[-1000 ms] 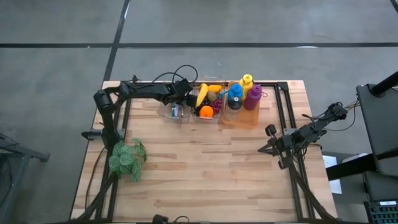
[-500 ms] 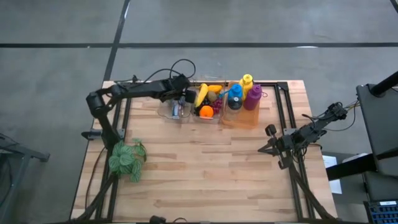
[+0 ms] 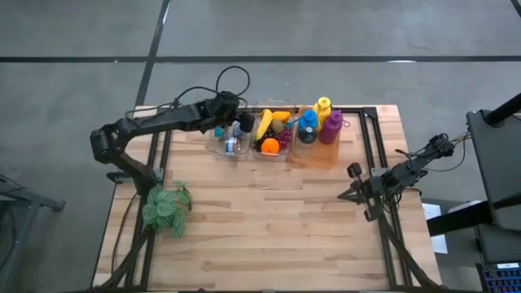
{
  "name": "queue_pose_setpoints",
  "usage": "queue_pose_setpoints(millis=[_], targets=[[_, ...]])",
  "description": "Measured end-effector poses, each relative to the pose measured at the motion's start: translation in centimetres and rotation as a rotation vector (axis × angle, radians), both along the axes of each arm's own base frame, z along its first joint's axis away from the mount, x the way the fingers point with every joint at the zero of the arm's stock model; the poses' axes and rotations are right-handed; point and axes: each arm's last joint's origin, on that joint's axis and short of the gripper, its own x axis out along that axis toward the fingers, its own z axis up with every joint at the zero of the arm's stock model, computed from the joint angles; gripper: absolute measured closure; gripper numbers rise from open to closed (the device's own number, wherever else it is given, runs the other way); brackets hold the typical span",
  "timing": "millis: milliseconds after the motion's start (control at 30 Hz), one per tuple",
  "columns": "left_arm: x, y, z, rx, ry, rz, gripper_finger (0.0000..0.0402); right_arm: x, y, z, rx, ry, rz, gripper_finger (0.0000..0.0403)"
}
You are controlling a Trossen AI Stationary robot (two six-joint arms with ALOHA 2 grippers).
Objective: Pick & Place Food Item
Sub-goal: Return to Home Position
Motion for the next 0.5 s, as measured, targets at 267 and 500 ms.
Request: queue_pose_setpoints(millis=[267,500], targets=[[0.5,-3.4,3.6,0.146,-0.106,-0.169,0.0099,0.0,0.0,0.0,0.000,0.000,0.000,0.0395],[1.7,-6.8,5.3,0.257,-0.188,-0.327,0.0193,0.0,0.0,0.0,0.000,0.000,0.000,0.0395]])
